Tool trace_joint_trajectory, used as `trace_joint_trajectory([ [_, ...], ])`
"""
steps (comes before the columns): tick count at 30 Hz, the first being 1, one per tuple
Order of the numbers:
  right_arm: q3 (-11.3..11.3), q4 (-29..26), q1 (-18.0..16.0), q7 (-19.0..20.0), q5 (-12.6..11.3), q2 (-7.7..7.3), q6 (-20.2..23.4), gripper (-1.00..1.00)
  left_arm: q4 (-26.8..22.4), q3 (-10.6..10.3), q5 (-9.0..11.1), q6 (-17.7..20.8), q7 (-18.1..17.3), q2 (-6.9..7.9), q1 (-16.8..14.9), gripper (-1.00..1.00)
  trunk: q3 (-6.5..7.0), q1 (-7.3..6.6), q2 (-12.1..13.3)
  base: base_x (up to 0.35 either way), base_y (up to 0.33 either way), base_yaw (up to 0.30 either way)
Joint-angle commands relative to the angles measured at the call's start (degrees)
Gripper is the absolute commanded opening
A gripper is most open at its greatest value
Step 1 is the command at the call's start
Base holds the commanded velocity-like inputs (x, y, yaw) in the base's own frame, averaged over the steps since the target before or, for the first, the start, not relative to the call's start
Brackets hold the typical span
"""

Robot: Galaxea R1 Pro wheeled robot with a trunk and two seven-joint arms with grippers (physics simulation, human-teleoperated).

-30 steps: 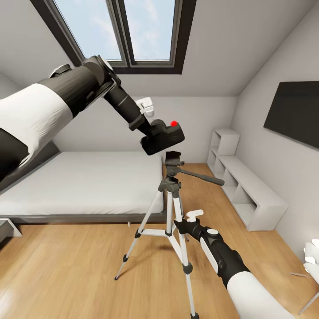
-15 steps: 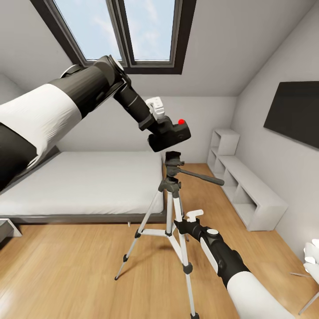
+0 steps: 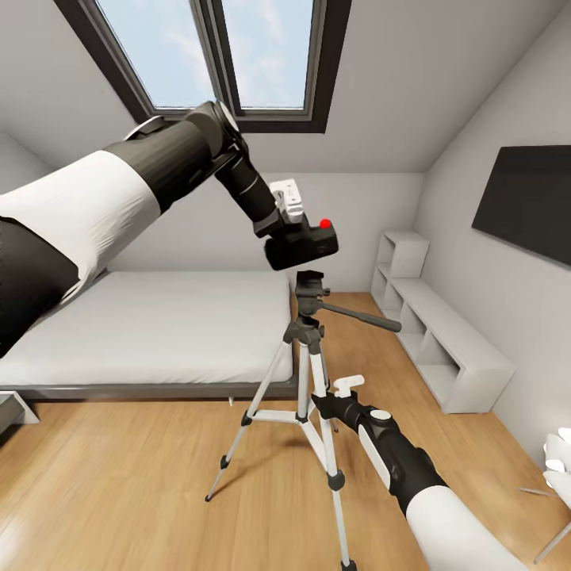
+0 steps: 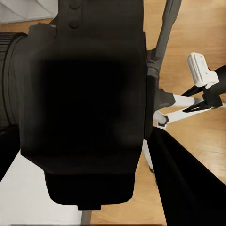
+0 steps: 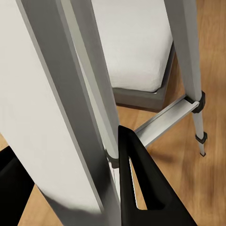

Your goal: Attach the digital camera to the camera tripod in the bedroom.

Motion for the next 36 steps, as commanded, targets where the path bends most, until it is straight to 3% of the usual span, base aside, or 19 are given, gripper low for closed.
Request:
trace_joint_trajectory([
  [1, 0.0, 0.3, 0.0, -0.3, 1.1, -0.04, 0.2, -1.0, 0.0, -0.3, -0.1, 0.4, -0.2, -0.05, -0.1, -1.0, -0.14, 0.05, -0.1, 0.0, 0.0, 0.0],
  [32, 0.1, 0.3, 0.0, -0.4, 1.0, 0.01, 0.2, -1.0, 0.5, -0.1, -0.6, 0.2, -0.4, -0.33, -0.1, -1.0, -0.14, 0.05, -0.1, 0.0, 0.0, 0.0],
  [36, 0.1, 0.3, 0.0, -0.4, 1.0, 0.03, 0.2, -1.0, 0.5, 0.0, -0.6, 0.3, -0.3, -1.08, -0.1, -1.0, -0.14, 0.05, -0.1, 0.0, 0.0, 0.0],
])
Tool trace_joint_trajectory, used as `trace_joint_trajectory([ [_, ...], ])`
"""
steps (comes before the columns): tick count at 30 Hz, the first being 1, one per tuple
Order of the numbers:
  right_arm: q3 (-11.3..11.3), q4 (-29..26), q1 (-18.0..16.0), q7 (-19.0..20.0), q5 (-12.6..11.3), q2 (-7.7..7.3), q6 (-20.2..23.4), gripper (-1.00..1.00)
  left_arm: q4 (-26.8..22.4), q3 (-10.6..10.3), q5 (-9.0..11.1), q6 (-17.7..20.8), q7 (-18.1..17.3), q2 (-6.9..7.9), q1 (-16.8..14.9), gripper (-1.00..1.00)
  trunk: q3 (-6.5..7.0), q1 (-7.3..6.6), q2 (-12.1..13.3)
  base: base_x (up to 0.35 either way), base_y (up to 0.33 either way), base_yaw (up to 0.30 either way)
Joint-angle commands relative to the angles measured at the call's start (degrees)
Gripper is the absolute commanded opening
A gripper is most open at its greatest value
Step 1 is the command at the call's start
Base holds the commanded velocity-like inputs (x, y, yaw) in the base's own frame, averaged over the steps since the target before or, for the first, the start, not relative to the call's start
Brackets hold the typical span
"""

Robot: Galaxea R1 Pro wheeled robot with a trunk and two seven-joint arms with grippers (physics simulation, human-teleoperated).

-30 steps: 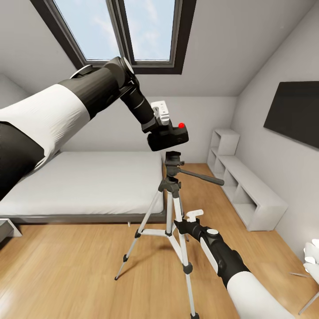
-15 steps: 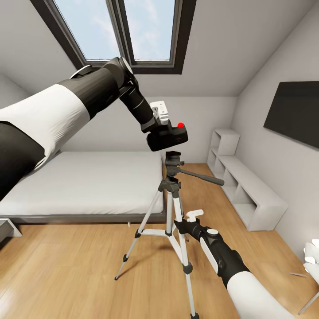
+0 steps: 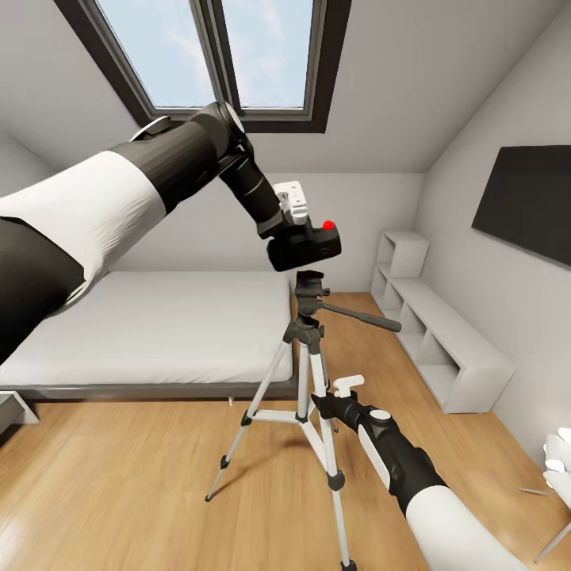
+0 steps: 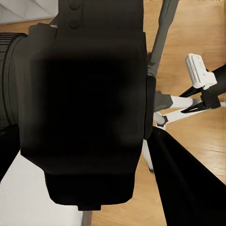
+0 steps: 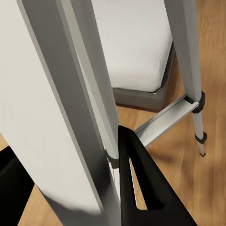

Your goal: Attach the digital camera to the camera tripod in the bedroom.

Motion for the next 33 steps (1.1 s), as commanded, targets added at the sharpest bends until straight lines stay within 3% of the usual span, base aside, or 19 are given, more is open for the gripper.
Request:
trace_joint_trajectory([
  [1, 0.0, 0.3, 0.0, -0.3, 0.9, -0.02, 0.2, -1.0, 0.1, -0.3, 0.1, 0.4, -0.1, -0.12, -0.1, -1.0, -0.15, 0.05, -0.1, 0.0, 0.0, 0.0],
  [6, 0.0, 0.3, 0.0, -0.3, 0.9, -0.03, 0.2, -1.0, 0.4, -0.3, 0.2, 0.9, 0.3, -0.84, -0.1, -1.0, -0.15, 0.05, -0.1, 0.0, 0.0, 0.0],
  [27, 0.0, 0.3, 0.0, -0.4, 0.8, -0.01, 0.2, -1.0, -0.8, -0.7, -0.5, 1.3, 0.7, -1.28, -0.1, -1.0, -0.15, 0.05, -0.1, 0.0, 0.0, 0.0],
  [33, 0.0, 0.3, 0.0, -0.4, 0.8, -0.05, 0.2, -1.0, -0.8, -0.8, -3.5, 1.3, 0.7, -1.43, -0.1, -1.0, -0.15, 0.05, -0.1, 0.0, 0.0, 0.0],
])
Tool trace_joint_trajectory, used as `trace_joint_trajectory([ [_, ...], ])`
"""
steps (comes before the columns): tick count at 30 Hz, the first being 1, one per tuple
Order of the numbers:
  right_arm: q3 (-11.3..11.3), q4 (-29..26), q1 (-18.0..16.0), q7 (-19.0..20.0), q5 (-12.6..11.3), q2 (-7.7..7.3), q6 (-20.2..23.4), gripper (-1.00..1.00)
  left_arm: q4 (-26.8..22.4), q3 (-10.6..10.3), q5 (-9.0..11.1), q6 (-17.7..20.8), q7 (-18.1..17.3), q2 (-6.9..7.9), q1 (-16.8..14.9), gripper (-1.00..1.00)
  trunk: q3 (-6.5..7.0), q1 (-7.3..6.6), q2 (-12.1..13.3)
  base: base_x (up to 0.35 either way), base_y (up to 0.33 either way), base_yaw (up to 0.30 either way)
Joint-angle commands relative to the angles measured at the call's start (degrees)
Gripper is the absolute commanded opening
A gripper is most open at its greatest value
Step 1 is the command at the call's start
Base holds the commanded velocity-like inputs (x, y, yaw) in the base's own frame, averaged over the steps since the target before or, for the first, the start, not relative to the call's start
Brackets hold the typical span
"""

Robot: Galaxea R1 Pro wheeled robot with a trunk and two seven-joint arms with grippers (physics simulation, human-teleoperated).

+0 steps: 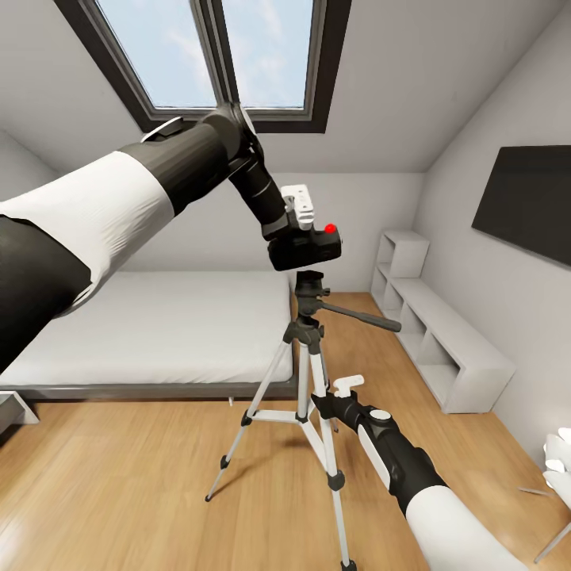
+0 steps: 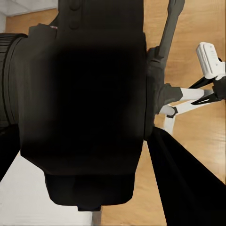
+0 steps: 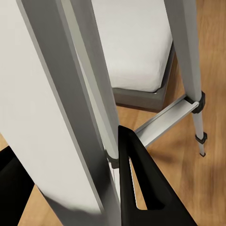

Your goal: Attach the digital camera to the camera tripod in the bedroom.

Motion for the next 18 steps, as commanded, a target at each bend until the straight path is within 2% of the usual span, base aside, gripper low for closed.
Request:
trace_joint_trajectory([
  [1, 0.0, 0.3, 0.0, -0.4, 0.9, -0.05, 0.2, -1.0, 0.0, 0.0, -0.7, 0.4, -0.3, -0.02, -0.1, -1.0, -0.14, 0.05, -0.1, 0.0, 0.0, 0.0],
  [3, 0.0, 0.3, 0.0, -0.4, 0.9, -0.03, 0.2, -1.0, -0.1, 0.0, -2.0, 0.4, -0.4, -0.06, -0.1, -1.0, -0.14, 0.05, -0.1, 0.0, 0.0, 0.0],
  [8, 0.0, 0.3, 0.0, -0.4, 0.9, 0.0, 0.2, -1.0, -0.1, 0.0, -3.4, 0.4, -0.4, -0.18, -0.1, -1.0, -0.14, 0.05, -0.1, 0.0, 0.0, 0.0],
  [18, 0.0, 0.3, 0.0, -0.4, 0.9, 0.0, 0.2, -1.0, -0.1, 0.0, -3.6, 0.4, -0.3, -0.9, -0.1, -1.0, -0.14, 0.05, -0.1, 0.0, 0.0, 0.0],
])
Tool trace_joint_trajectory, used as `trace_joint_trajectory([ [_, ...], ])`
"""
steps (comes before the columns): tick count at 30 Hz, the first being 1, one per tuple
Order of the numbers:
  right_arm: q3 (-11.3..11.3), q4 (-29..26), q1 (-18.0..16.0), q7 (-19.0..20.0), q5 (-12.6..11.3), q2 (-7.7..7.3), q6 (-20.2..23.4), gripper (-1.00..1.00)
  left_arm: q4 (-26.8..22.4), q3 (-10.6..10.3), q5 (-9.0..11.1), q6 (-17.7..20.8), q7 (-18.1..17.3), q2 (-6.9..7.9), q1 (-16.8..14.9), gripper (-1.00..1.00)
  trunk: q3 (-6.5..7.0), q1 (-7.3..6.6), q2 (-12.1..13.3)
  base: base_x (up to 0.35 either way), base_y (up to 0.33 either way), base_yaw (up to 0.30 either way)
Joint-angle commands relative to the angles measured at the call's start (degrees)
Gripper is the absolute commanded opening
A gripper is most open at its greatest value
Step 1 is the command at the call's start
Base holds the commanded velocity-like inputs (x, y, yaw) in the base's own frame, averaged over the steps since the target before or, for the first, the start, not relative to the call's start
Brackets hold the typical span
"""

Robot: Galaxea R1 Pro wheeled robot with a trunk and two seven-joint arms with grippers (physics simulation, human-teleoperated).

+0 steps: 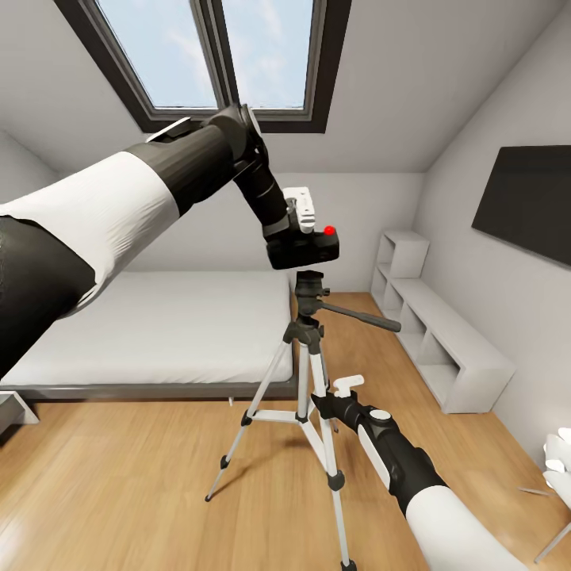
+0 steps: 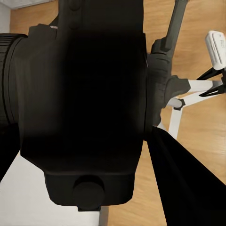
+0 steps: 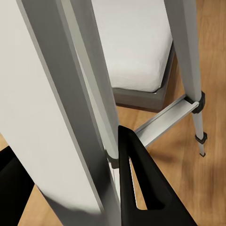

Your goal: Attach the digital camera to the camera tripod in the bedroom.

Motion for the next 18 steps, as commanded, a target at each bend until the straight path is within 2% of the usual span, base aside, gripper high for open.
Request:
trace_joint_trajectory([
  [1, 0.0, 0.3, 0.0, -0.3, 0.9, -0.03, 0.2, -1.0, 0.0, -0.1, -0.3, 0.4, -0.3, -0.07, -0.1, -1.0, -0.14, 0.05, -0.1, 0.0, 0.0, 0.0],
  [10, 0.0, 0.3, 0.0, -0.3, 0.9, -0.05, 0.2, -1.0, -0.1, -0.1, -0.3, 0.4, -0.2, -0.97, -0.1, -1.0, -0.14, 0.05, -0.1, 0.0, 0.0, 0.0],
  [18, 0.0, 0.3, 0.0, -0.3, 0.9, -0.08, 0.2, -1.0, -0.1, -0.1, -0.3, 0.4, -0.2, -1.08, -0.1, -1.0, -0.14, 0.05, -0.1, 0.0, 0.0, 0.0],
])
